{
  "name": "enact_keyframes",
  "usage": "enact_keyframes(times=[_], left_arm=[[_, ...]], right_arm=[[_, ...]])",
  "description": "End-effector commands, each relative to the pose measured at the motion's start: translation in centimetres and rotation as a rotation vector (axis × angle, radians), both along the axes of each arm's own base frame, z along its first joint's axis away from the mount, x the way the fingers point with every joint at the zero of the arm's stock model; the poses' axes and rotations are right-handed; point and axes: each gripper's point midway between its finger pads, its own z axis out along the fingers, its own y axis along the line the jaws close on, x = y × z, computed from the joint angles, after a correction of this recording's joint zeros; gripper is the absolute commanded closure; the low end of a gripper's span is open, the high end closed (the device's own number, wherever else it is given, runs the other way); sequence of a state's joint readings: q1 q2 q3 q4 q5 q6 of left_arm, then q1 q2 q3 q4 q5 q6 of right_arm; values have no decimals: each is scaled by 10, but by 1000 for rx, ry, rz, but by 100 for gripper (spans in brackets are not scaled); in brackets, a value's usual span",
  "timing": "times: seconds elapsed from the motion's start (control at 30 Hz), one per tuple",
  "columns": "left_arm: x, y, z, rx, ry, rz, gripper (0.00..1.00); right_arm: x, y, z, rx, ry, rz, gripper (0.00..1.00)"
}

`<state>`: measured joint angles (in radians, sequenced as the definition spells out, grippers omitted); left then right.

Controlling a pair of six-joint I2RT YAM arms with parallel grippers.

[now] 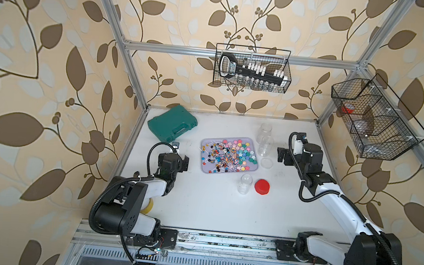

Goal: Pour the candies out of the jar
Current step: Reset both arms

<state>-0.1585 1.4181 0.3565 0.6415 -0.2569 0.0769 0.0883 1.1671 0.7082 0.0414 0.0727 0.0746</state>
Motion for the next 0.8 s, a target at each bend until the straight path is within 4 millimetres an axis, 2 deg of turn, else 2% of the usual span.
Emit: enact_keyframes(times=[0.0,0.1,0.13,0.37,0.57,0.77], left_arm=[[15,-5,23,-60,-97,-40,1],[17,-1,16,-109,-88,-56,1],[17,2,4,-128,-60,-48,1],[22,7,2,-168,-38,-47,1],[21,7,2,-167,-36,-46,1],[21,7,2,-168,-36,-46,1]], right_arm=[[-2,-25,4,123,-102,-172,1],[-5,-25,-6,99,-145,-125,1],[-6,-32,-11,96,-148,-164,1],[-14,-42,-19,-22,-297,-162,1],[-8,-39,-41,-17,-300,-112,1],[-7,-39,-72,3,-300,-91,1]])
